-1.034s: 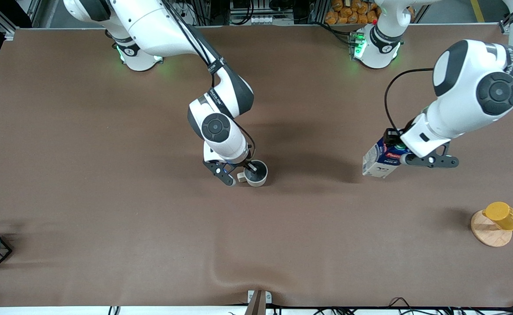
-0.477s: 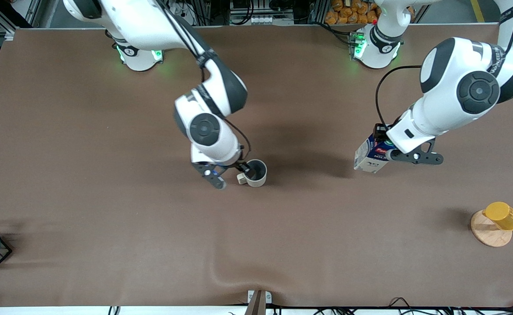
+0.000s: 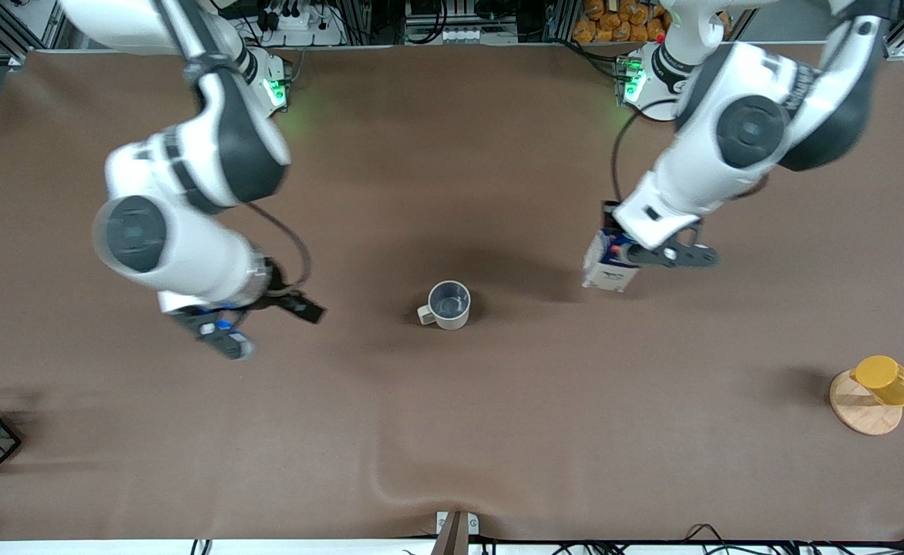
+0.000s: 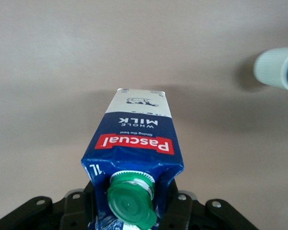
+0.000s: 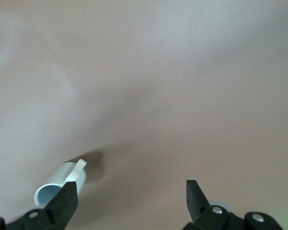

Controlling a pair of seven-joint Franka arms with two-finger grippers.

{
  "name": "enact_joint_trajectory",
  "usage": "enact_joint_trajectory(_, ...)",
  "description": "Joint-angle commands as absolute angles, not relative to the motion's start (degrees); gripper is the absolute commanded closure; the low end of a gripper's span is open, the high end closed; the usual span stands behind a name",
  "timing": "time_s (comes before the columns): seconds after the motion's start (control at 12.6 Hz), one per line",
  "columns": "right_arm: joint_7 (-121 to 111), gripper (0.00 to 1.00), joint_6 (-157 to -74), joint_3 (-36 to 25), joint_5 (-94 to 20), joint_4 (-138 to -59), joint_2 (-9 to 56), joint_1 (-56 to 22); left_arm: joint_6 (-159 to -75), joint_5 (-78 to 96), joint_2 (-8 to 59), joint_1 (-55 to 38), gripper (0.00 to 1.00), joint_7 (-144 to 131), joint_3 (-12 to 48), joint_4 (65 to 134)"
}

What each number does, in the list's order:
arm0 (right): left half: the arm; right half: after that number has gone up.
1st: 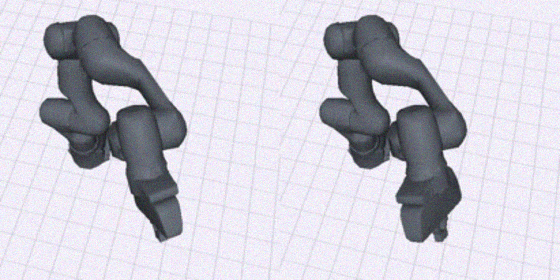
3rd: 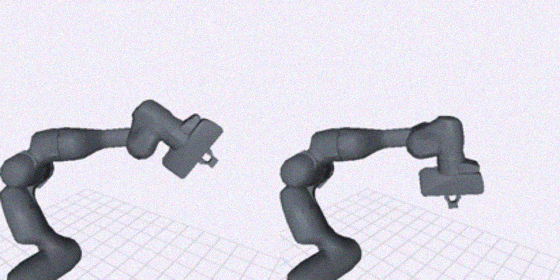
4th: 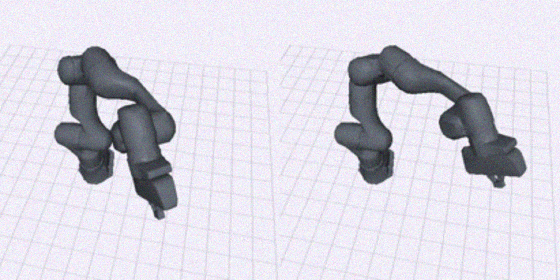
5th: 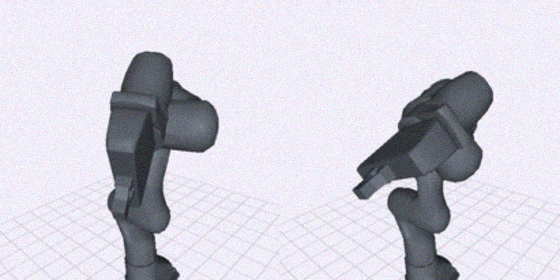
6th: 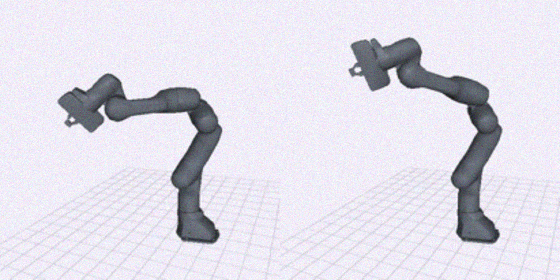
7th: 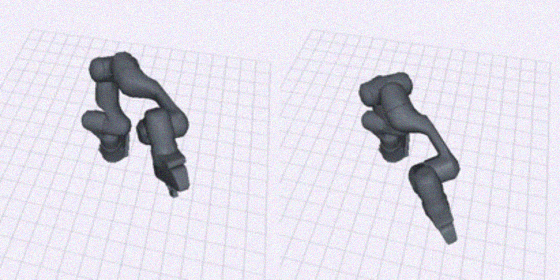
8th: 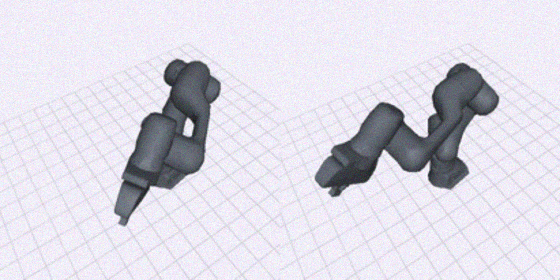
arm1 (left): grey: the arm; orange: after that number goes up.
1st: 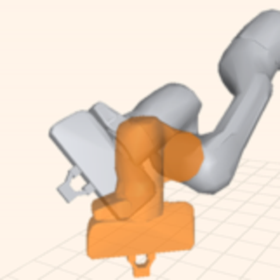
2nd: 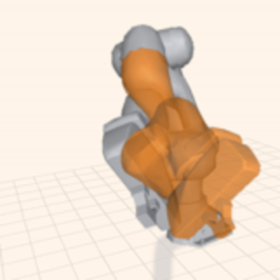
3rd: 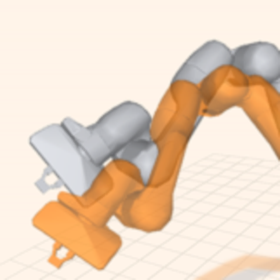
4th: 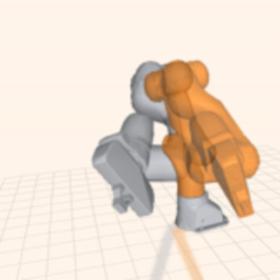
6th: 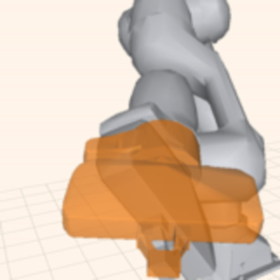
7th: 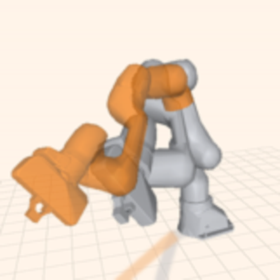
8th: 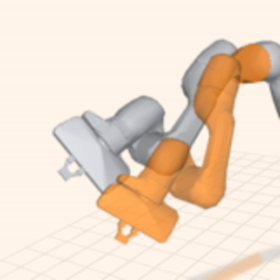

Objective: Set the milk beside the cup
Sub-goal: 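Carry the milk carton with the left gripper beside the white mug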

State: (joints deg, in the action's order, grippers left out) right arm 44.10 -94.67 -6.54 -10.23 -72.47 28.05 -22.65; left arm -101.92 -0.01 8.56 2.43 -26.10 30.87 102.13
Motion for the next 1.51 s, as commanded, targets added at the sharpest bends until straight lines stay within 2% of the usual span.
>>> enact_joint_trajectory(0.0,28.9,0.0,-91.5,-5.3,-7.3,-74.0,24.9,-16.6,-100.3,0.5,11.4,-3.1,0.44,-35.9,31.8,97.9)
enact_joint_trajectory(0.56,8.5,0.0,-85.4,-5.3,-6.2,-74.5,19.2,-5.2,-100.2,-0.3,20.7,-18.6,0.44,-47.7,31.5,89.9)
enact_joint_trajectory(0.88,7.5,0.0,-84.7,-5.3,-4.6,-77.9,13.9,-3.6,-100.3,-4.5,29.8,-22.8,0.44,-53.1,31.3,82.5)
enact_joint_trajectory(1.03,5.2,0.0,-86.7,-5.3,-4.4,-83.1,10.0,-2.9,-100.4,-8.0,34.0,-25.8,0.44,-57.9,31.0,79.4)
enact_joint_trajectory(1.19,4.9,0.0,-88.9,-5.3,-4.4,-87.1,6.9,-2.9,-101.0,-9.5,35.4,-27.0,0.44,-57.7,29.5,78.4)
enact_joint_trajectory(1.43,3.1,0.0,-88.8,-5.3,-4.4,-88.8,4.7,-2.8,-101.1,-9.6,38.0,-27.0,0.44,-57.7,29.4,74.8)
